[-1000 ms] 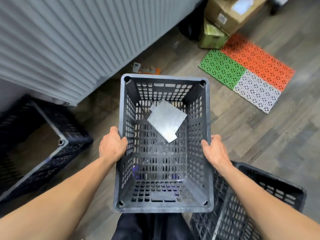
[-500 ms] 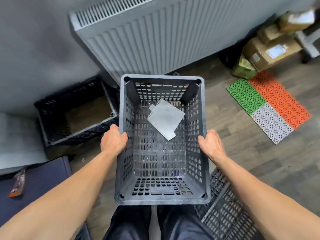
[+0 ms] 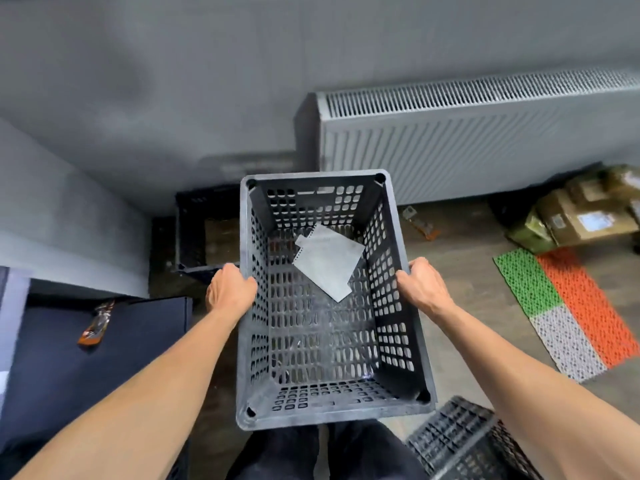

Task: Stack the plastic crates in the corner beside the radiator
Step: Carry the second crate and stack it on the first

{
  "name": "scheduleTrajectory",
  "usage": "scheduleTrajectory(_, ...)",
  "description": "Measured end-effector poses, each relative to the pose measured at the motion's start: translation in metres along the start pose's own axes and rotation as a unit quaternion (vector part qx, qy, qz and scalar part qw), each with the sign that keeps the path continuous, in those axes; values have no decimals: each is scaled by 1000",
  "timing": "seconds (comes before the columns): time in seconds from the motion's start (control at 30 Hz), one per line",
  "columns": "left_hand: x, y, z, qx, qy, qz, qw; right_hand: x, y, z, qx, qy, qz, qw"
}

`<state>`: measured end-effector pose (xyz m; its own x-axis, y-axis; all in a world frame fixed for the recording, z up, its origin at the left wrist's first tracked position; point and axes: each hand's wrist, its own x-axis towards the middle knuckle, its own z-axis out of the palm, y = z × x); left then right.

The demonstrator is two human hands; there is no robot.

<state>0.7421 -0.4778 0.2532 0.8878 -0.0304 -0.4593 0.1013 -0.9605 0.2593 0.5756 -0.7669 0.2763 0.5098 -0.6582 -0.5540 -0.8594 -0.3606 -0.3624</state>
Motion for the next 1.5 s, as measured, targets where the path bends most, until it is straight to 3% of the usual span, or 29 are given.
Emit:
scheduleTrajectory(0.33, 37, -78, -100, -61, 32, -71, 995, -8, -155, 21, -61, -32, -80, 994)
scheduleTrajectory(0.63, 68, -121, -135, -111, 54, -165, 979, 31, -267, 46, -105, -73, -173, 977)
scheduleTrajectory(0.8, 88, -120, -134, -128, 45, -234, 963, 91, -317, 65, -140, -121, -226, 956)
scheduleTrajectory(1.17, 112, -77, -107, -239, 30, -391, 888, 183, -426, 79, -255, -190, -307, 897)
scheduleTrajectory(1.3, 126, -69, -92, -307, 24, -411, 858, 195, -452, 90, -261, -192, -322, 890)
scheduleTrajectory(1.5, 149, -66, -84, -326, -16, -428, 843, 208, -488, 121, -301, -188, -350, 867)
